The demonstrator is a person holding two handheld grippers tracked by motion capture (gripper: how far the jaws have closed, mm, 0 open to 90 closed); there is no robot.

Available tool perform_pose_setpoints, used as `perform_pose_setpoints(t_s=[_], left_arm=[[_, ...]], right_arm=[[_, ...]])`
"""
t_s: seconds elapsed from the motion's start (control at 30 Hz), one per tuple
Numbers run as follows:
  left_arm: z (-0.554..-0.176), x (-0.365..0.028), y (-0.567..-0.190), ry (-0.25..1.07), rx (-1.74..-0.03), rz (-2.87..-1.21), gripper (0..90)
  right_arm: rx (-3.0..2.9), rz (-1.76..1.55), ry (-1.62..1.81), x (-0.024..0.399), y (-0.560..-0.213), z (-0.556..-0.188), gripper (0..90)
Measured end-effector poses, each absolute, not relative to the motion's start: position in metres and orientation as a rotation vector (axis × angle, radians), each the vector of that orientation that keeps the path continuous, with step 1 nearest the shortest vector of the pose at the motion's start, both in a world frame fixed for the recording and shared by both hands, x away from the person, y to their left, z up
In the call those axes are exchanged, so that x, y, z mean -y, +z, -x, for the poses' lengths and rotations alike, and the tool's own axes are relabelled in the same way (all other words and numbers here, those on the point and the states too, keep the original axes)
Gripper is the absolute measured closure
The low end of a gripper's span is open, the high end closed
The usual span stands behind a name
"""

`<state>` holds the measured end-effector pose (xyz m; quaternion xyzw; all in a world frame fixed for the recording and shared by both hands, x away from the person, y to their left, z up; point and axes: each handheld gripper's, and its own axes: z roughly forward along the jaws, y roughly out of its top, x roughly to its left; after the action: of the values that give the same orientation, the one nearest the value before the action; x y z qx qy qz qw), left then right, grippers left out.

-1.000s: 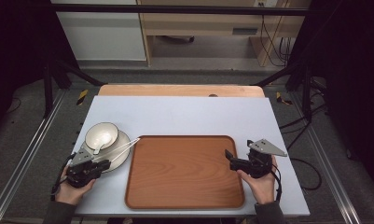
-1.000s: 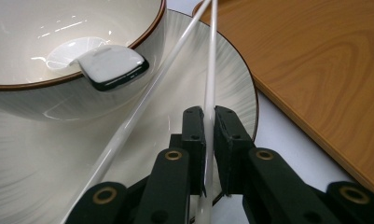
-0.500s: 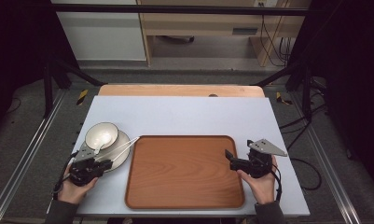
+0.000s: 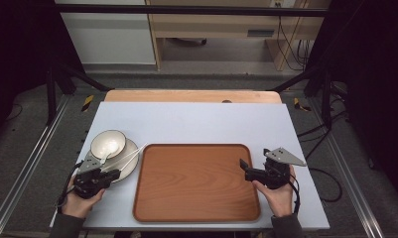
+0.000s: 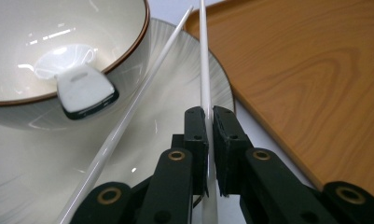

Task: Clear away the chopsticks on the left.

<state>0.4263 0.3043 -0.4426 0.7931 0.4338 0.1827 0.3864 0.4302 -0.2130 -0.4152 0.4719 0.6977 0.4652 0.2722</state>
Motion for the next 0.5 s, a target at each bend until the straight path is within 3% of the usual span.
perform_pose_setpoints(t_s=[0.5], left_arm=[[-0.407,-0.261,-0.424,0.513,-1.152,-1.879,84.4]], right_arm=[[-1.847,-1.3,1.252,0.219,-0.413,-0.43,5.1]])
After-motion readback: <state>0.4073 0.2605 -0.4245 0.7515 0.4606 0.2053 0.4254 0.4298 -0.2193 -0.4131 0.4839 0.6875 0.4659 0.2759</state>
